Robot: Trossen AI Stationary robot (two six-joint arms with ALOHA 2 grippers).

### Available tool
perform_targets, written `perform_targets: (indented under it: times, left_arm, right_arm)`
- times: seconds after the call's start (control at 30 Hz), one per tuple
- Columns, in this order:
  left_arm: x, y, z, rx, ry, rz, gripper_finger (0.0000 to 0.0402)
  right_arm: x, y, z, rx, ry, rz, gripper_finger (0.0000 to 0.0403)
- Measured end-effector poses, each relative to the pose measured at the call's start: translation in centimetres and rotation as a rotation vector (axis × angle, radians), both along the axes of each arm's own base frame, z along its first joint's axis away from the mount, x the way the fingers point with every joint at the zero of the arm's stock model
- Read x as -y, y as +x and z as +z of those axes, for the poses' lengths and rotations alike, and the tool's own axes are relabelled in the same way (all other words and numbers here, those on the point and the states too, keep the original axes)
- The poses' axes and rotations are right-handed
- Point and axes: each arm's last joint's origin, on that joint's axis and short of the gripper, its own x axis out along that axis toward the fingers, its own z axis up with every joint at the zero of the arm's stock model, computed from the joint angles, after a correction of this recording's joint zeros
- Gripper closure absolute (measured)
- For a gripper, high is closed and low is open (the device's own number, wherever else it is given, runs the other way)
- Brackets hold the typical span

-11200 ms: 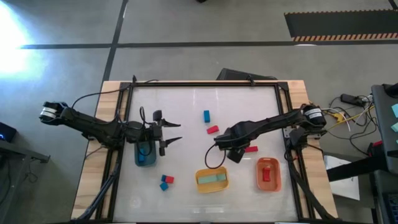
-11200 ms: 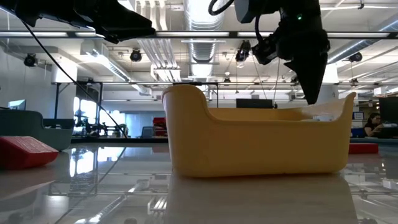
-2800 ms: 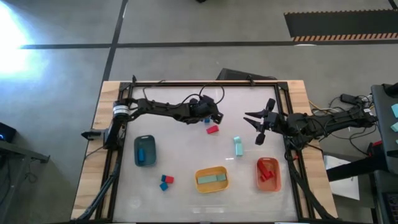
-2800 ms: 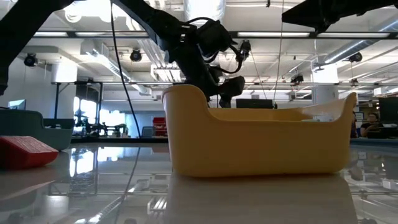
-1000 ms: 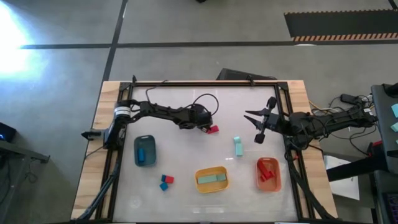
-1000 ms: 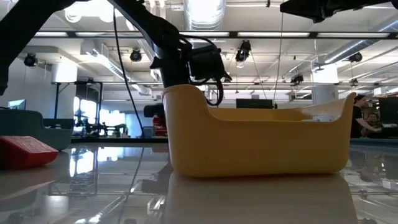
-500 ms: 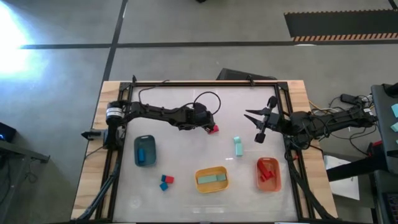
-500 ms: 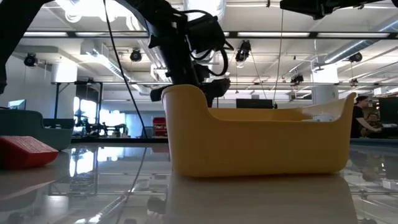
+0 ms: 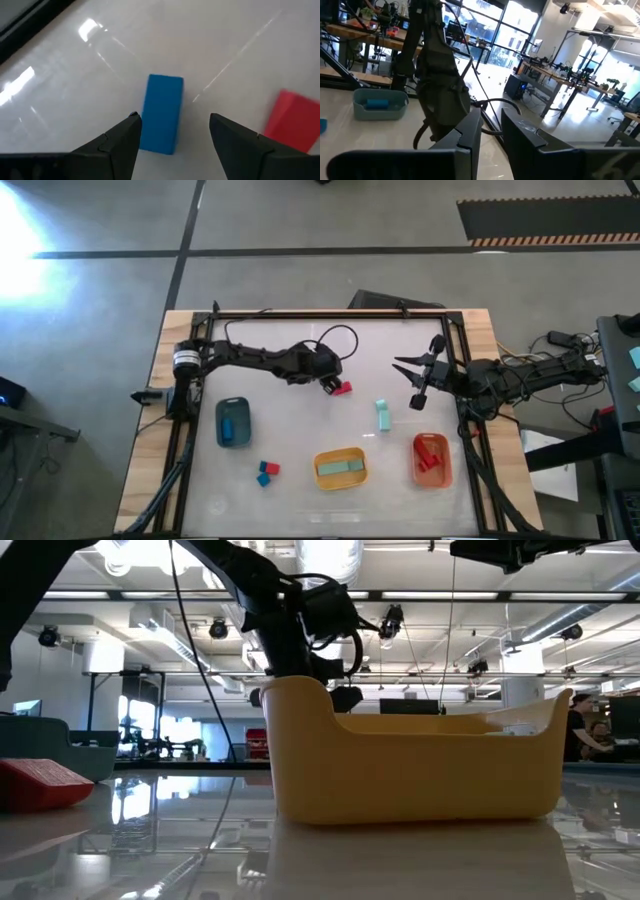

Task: Sort & place blocks by color
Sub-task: Put the blue block into the blue bin

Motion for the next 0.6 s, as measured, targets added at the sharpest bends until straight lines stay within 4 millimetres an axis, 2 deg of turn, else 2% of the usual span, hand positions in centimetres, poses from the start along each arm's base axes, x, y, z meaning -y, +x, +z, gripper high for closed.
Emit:
perform_targets:
  times: [0.33, 0.6]
  left_arm:
    - [-0.6, -0.6, -2.5, 0.115, 0.032, -0.016, 0.0182]
    - [-0.6, -1.1, -3.4, 0.175, 0.042, -0.007, 0.0182]
  right_arm:
    - [0.0, 0.0, 0.0, 0.0, 0.001, 0.0, 0.0339]
    - [0.0, 0.1, -0.1, -0.006, -0.001, 0.0, 0.0339]
